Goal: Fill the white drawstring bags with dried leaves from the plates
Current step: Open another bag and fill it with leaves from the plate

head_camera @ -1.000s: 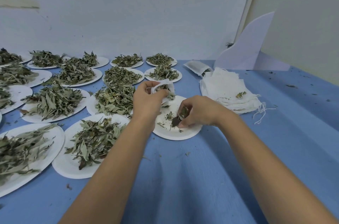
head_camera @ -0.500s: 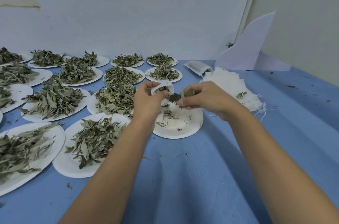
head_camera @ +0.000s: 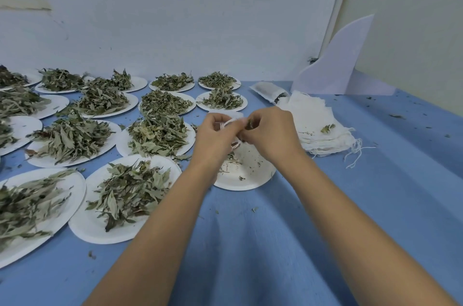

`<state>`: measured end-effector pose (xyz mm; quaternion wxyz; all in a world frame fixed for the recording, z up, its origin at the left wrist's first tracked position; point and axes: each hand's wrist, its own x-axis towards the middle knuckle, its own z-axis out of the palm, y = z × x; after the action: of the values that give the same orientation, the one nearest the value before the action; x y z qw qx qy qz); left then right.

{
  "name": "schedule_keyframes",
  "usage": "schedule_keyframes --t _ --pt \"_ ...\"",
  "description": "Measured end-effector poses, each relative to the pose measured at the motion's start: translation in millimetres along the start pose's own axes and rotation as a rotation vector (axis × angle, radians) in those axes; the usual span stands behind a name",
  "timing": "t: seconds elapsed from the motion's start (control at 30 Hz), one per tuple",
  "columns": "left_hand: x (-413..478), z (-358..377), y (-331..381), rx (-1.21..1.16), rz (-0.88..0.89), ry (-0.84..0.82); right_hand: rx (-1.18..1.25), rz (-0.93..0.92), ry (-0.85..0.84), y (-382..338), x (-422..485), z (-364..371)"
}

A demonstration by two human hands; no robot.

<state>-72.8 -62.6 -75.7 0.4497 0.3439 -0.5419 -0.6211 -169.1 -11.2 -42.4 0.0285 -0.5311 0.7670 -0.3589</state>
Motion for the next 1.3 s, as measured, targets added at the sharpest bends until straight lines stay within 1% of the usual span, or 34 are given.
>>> schedule_keyframes --t 0.1,0.17,0.23,0.3,0.37,0.43,0.5,0.57,0.6,0.63,0.67,0.7,0.73,0.77,0.8,0.83,0.87,0.93,1.0,1.17,1.3 --pt "0 1 -7 0.038 0.031 0.023 -0.112 -0.071 0.013 -1 -2 7" --pt "1 -2 -8 0.002 0.019 0.020 -0.091 -0.090 -0.009 -1 -2 7" --pt "2 -4 -7 -0.023 0.023 0.030 -0.012 -0.059 -0.052 -2 0 3" --pt "3 -6 -3 -0.037 0.025 0.063 0.148 0.018 -0.126 -2 1 -2" --pt "4 -10 0 -0.073 0.007 0.081 0.387 0.100 -0.203 -3 1 -7" --pt "6 -15 4 -0.096 -0.011 0.095 0.575 0.140 -0.248 -4 2 -11" --pt "6 -18 6 -0.118 -0.019 0.119 0.759 0.177 -0.271 -6 2 -12" --pt "8 -20 9 -0.150 -0.010 0.144 0.890 0.203 -0.220 -4 2 -10" --pt "9 -21 11 -0.169 0.001 0.157 0.852 0.200 -0.165 -2 3 -8" --pt "9 -22 12 -0.194 0.010 0.169 0.720 0.169 -0.116 3 4 -5" --pt "10 -23 13 -0.218 0.011 0.178 0.508 0.098 -0.100 8 5 -2" --pt "11 -24 14 -0.240 0.005 0.181 0.287 0.001 -0.134 10 4 2" --pt "12 -25 14 -0.259 -0.003 0.179 0.124 -0.106 -0.213 11 1 7" --pt "12 -26 14 -0.273 -0.009 0.175 0.032 -0.210 -0.306 12 0 13" --pt "13 -26 14 -0.281 -0.011 0.172 -0.009 -0.289 -0.391 11 -2 19" --pt "13 -27 14 -0.285 -0.013 0.174 -0.056 -0.342 -0.457 11 -3 25" --pt "14 -27 14 -0.291 -0.017 0.180 -0.128 -0.380 -0.500 11 -3 30" --pt "15 -28 14 -0.306 -0.025 0.193 -0.276 -0.430 -0.514 13 -1 35" --pt "16 -28 14 -0.319 -0.031 0.197 -0.341 -0.443 -0.469 16 -1 35" --pt "15 -28 14 -0.328 -0.028 0.197 -0.367 -0.443 -0.377 17 -2 35" --pt "15 -29 15 -0.330 -0.021 0.211 -0.218 -0.391 -0.226 13 -3 34"
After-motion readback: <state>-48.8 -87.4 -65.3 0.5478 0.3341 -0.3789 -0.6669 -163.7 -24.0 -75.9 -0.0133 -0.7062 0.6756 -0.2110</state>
